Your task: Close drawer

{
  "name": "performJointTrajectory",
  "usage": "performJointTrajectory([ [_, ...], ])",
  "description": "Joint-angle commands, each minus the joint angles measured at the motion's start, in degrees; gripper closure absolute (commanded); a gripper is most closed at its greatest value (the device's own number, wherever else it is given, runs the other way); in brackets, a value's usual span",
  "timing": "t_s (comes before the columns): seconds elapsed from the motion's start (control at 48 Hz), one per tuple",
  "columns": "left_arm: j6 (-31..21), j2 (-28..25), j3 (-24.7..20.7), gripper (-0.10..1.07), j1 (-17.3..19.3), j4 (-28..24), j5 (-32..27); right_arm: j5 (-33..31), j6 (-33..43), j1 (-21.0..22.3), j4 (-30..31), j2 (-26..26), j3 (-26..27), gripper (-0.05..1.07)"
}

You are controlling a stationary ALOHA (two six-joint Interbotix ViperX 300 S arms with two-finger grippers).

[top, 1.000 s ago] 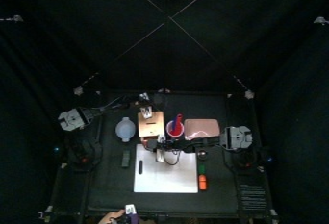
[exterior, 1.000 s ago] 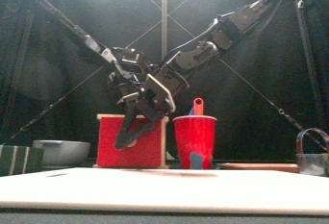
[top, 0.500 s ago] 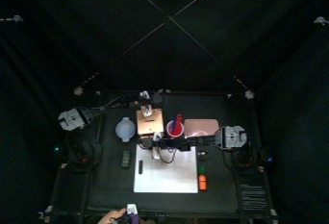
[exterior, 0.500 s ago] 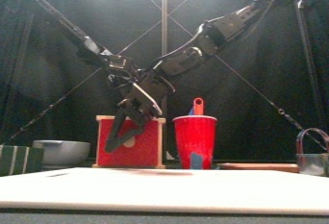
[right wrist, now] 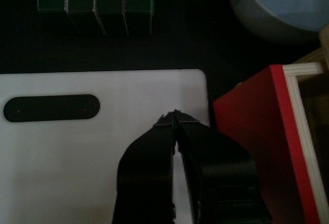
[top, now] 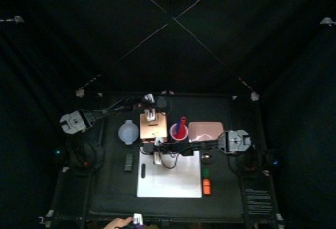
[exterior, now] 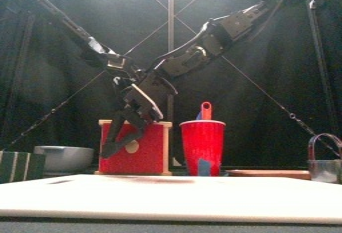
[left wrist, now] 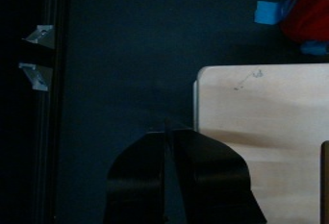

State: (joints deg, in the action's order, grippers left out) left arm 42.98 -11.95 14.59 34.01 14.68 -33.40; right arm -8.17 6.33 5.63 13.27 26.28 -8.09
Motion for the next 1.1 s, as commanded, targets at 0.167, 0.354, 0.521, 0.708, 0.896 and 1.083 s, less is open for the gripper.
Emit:
performJointTrajectory([
  [0.167, 0.1, 0.4, -0.5, 0.49, -3.3, 0.6, -0.5, 0.2, -0.1, 4.9, 2.0, -0.4, 3.4, 0.84],
  [0.354, 0.1, 0.3, -0.4, 0.49, -3.4, 0.7, -0.5, 0.1, -0.1, 6.2, 3.3, -0.4, 4.0, 0.84],
  [0.521, 0.0, 0.2, -0.1, 0.49, -2.9, 0.6, -0.1, -1.5, 0.0, 5.3, 2.9, -1.0, 4.0, 0.84],
  [0.708, 0.0, 0.2, 0.1, 0.49, -2.7, 0.4, 0.4, -2.9, 0.1, 0.3, 1.1, -2.5, 5.1, 0.84],
  [0.896, 0.0, 0.2, 0.0, 0.49, -2.6, -0.5, 0.9, -3.2, 0.0, -2.5, -2.5, -2.6, 6.9, 0.84],
  [1.083, 0.0, 0.2, -0.1, 0.49, -2.6, -1.1, 1.0, -4.2, 0.1, -4.5, -7.1, -3.8, 6.4, 0.84],
])
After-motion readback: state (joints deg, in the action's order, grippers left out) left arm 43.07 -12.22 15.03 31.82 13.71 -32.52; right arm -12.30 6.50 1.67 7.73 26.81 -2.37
